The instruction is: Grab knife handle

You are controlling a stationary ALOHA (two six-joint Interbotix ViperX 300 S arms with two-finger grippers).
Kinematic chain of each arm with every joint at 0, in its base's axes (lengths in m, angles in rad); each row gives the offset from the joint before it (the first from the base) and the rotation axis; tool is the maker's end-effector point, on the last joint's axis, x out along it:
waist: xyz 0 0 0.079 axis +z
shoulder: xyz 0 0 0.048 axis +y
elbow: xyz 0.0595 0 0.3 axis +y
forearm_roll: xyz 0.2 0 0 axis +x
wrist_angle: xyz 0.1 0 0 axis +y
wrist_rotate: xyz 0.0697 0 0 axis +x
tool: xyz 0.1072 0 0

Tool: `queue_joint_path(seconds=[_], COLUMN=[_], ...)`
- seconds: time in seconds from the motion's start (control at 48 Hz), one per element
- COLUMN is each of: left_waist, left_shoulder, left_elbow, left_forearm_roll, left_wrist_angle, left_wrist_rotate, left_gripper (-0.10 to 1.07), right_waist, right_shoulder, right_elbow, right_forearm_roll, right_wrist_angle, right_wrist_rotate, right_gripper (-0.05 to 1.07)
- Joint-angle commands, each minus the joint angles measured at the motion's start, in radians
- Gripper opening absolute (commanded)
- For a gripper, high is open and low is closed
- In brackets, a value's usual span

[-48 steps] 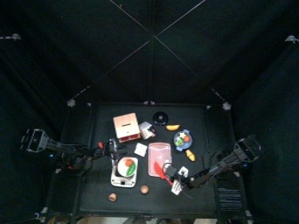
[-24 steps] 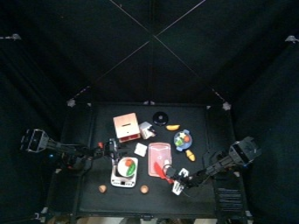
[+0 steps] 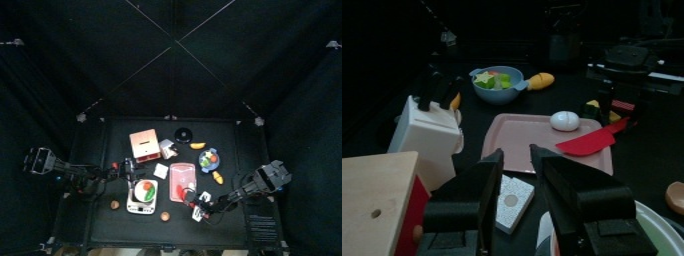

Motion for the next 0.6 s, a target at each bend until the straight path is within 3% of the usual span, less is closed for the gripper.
queue_joint_path(seconds=[0.0, 0.188, 0.438, 0.583], left_waist=[0.003, 0.008, 0.008, 0.008], left_shoulder=[0.002, 0.000, 0.000, 0.000], left_elbow=[-0.017, -0.015, -0.015, -0.017], left_forearm_roll=[-0.002, 0.000, 0.000, 0.000], left_wrist_angle=[-0.005, -0.005, -0.005, -0.005], left_wrist_rotate=[0.002, 0.003, 0.003, 0.003], left_gripper=[0.71, 0.71, 0.71, 0.71], right_waist=[-0.006, -0.006, -0.002, -0.002], right_shoulder=[0.009, 0.040, 0.008, -0.008], right_elbow=[-0.023, -0.026, -0.032, -0.043], right_forearm_roll=[0.003, 0.005, 0.003, -0.005], right_wrist_angle=[0.002, 0.012, 0.046, 0.051], right_wrist_rotate=[0.002, 0.002, 0.000, 0.000], right_gripper=[0.79, 0.75, 0.54, 0.50])
